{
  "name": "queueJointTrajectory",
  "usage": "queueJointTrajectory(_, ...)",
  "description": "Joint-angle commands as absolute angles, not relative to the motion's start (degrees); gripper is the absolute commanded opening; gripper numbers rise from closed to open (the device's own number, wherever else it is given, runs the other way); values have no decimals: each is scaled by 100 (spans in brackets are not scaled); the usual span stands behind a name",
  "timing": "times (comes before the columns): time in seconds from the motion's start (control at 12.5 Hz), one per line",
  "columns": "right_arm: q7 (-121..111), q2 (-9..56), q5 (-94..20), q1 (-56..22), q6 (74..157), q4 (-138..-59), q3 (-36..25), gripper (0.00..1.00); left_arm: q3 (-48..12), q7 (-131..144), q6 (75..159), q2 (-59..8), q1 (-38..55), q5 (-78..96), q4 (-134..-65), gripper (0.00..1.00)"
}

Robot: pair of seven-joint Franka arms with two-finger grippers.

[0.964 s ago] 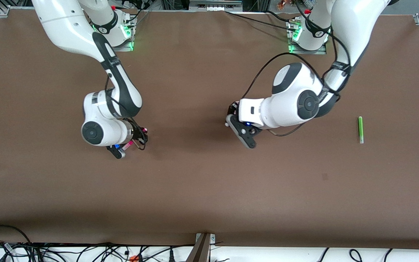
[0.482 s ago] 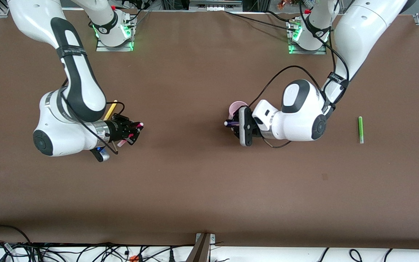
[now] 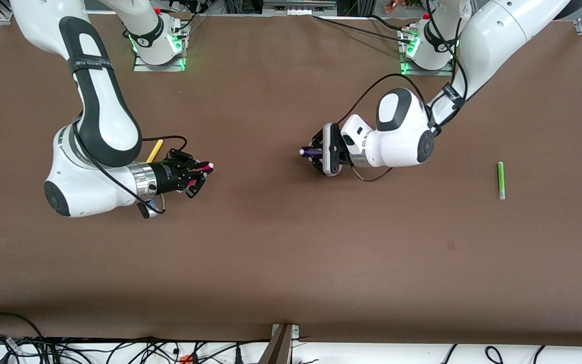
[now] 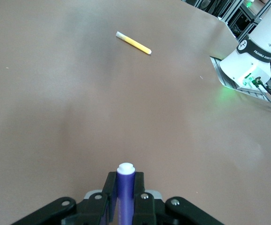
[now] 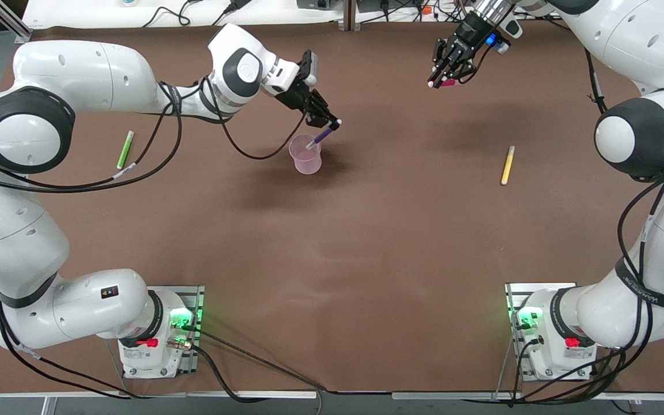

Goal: Organize pens into pink holder with both arms
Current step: 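Carry the blue pen over the pink cup and release it with the left gripper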

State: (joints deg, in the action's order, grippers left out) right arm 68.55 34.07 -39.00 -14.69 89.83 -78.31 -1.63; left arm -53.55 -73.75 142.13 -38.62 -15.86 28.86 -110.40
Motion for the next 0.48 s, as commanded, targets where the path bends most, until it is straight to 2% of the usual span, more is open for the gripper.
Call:
queueJointTrajectory(0.0, 7347, 3472, -4043, -1547, 8894, -7594, -149, 0, -5475, -7681, 14238, -3656, -1863, 3103, -11390, 0)
queueJointTrajectory(0.08, 7382, 3472, -4182, -1547, 8903, -7585, -149, 0, -5493, -7682, 14238, -3656, -1942, 3103, -11478, 52)
queueJointTrajectory(0.16, 7392, 3480, -4358, -1547, 8912, -7585, -149, 0, -5833, -7734, 14221, -3604, -2203, 3094, -11505, 100)
queueJointTrajectory(0.24, 7392, 3498, -4438, -1547, 8930, -7585, -158, 0, -6314, -7613, 13951, -3342, -2737, 3094, -11487, 100)
queueJointTrajectory(0.4, 7583, 3507, -4447, -1573, 9166, -7594, -141, 0, -6556, -6790, 12279, -2894, -3389, 2998, -11173, 100)
